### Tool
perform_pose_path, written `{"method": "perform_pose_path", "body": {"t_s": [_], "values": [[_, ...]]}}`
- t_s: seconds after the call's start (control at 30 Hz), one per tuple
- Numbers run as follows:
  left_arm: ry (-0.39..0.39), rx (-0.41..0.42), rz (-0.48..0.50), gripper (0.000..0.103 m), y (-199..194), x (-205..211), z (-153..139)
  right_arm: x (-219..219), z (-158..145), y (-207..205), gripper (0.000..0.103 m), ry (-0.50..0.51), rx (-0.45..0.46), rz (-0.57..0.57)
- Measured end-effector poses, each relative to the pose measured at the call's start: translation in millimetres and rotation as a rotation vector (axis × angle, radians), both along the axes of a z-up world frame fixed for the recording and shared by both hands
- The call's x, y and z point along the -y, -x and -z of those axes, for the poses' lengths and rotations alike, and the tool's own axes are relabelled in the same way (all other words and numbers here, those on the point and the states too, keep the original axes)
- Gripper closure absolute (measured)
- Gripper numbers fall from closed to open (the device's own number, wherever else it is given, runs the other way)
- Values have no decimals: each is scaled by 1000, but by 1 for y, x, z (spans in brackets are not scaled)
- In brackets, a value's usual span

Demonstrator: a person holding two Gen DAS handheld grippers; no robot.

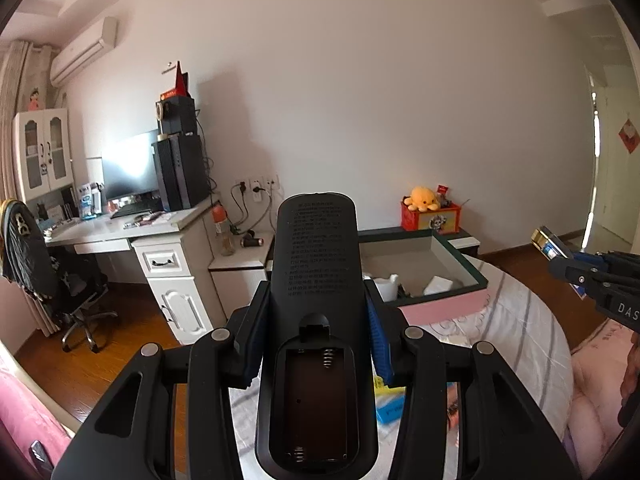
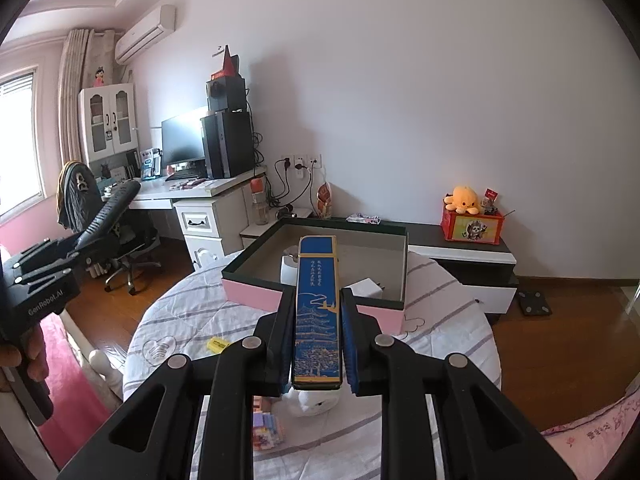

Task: Organize rigid objects
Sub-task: 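Carry the black device and blue-gold box into the pink box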

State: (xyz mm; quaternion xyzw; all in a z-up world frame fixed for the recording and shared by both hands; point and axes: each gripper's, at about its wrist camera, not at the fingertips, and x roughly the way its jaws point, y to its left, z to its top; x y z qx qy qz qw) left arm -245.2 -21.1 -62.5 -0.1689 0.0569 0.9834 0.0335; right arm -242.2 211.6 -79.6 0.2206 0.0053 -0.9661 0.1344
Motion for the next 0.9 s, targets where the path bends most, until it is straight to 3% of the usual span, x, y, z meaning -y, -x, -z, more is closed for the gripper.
{"method": "perform_pose_path", "body": {"t_s": [0.27, 0.53, 0.67, 0.9], "values": [[44, 2, 5, 59, 40, -11, -4, -6, -2, 32, 82, -20, 5, 3], [98, 36, 52, 59, 118, -43, 1, -9, 3, 98, 82, -55, 36, -7], [105, 78, 107, 59, 162, -59, 11, -9, 10, 136, 82, -71, 61, -19], [115, 163, 115, 59, 233, -76, 47, -3, 46, 206, 82, -100, 151, -50]]}}
